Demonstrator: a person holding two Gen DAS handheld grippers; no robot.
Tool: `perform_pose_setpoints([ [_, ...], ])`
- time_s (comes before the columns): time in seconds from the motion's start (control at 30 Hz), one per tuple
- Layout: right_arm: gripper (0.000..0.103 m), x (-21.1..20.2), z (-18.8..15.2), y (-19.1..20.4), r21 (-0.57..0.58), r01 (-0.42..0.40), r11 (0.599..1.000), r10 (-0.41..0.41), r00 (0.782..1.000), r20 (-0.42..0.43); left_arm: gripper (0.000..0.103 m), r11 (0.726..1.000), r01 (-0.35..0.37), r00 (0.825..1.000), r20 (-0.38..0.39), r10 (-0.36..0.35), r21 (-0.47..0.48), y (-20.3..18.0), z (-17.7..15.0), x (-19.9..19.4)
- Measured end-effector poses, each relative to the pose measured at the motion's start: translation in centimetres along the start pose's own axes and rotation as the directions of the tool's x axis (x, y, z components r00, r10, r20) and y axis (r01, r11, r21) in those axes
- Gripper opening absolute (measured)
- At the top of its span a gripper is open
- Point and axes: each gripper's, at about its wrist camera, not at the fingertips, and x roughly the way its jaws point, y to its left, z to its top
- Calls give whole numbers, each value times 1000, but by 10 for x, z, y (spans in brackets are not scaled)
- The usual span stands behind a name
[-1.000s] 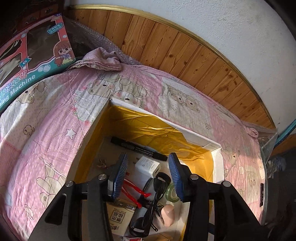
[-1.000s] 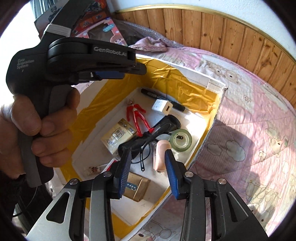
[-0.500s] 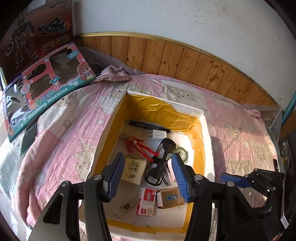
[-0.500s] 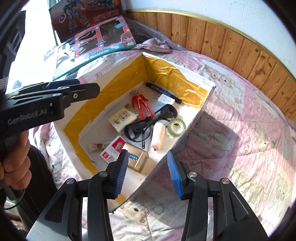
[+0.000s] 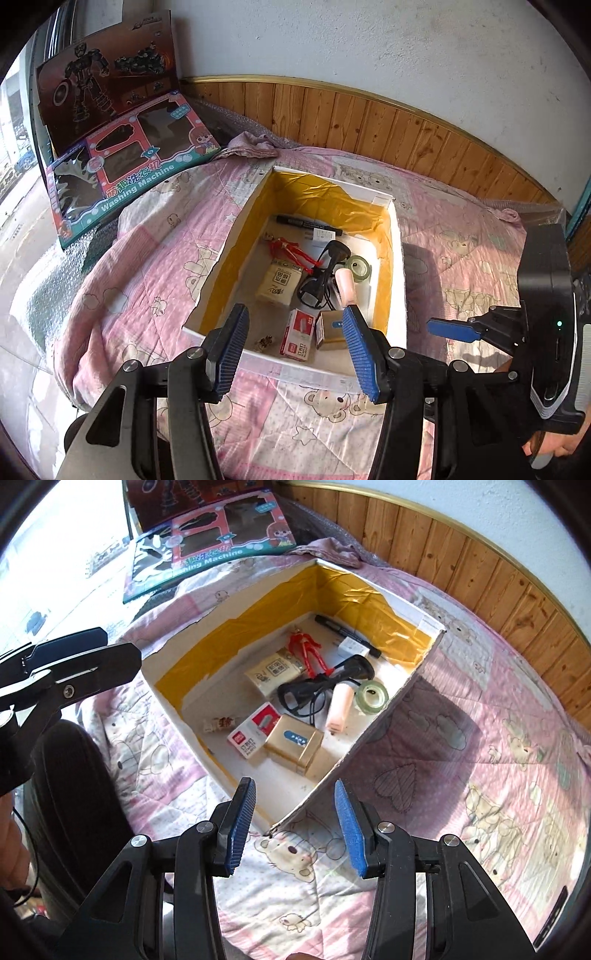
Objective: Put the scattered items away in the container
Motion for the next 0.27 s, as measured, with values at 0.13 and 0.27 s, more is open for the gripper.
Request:
perform_pose_setpoints([
  [0.13,48,-9,-1,8,-5,-12,1000,12,1000,22,54,1000,-1,1000,-3,1,-6,-3,-7,-9],
  [0.27,48,-15,0,13,-15,-2,1000,3,1000,30,54,1000,4,1000,-9,-4,-6,-6,-14,-14],
])
